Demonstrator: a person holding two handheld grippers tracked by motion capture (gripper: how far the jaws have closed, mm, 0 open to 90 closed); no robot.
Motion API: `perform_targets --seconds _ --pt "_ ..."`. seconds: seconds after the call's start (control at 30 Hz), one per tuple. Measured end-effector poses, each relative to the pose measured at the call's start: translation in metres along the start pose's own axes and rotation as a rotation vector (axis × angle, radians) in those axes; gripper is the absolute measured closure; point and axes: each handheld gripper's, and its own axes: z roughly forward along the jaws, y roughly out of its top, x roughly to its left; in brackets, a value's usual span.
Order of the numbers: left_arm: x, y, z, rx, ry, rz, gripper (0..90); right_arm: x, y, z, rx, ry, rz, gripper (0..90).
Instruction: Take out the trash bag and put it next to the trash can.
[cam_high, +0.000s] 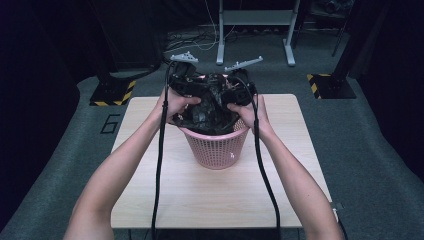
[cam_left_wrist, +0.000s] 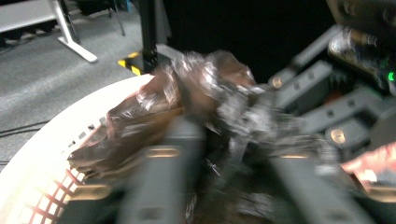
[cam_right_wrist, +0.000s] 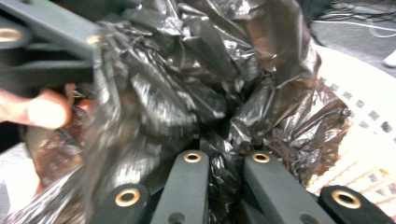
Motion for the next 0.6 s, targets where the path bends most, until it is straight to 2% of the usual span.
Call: perform_targets --seconds 0.03,0.13,0.17,0.23,0.27,0.37,0.43,0.5,0.6 --pt "-0.002 -0.001 0.001 0.002 0.019 -0.001 89.4 0.0 0.0 0.0 0.003 -0.019 -0.009 90.0" --pt "-0.003 -0.001 0.002 -0.004 0.055 -0.002 90.0 -0.002 0.001 0.0 0.015 -0.049 -0.005 89.7" --pt "-0.002 -0.001 0.001 -0.012 0.06 -0.002 90.0 -0.004 0.001 -0.002 0.026 -0.042 0.005 83.4" --pt "-0.001 0.0 -0.003 -0.04 0.071 -0.009 90.0 -0.008 0.0 -0.01 0.018 -0.037 0.027 64.2" --pt "0.0 0.0 -0.005 -0.044 0.076 -0.007 90.0 -0.011 -0.001 -0.017 0.015 -0.038 0.033 61.0" --pt "0.005 -0.001 -0.014 -0.069 0.105 -0.024 90.0 -0.02 -0.005 -0.042 -0.019 -0.08 0.05 44.0" --pt "0.008 -0.001 -0.021 -0.086 0.09 -0.036 90.0 -0.025 -0.009 -0.059 -0.04 -0.106 0.055 37.6" --pt "0.002 0.0 -0.021 -0.077 0.093 -0.001 90.0 -0.028 -0.013 -0.073 -0.06 -0.111 0.065 30.1" --pt "-0.01 0.003 -0.014 -0.038 0.112 0.061 90.0 -0.028 -0.02 -0.086 -0.101 -0.136 0.075 27.7"
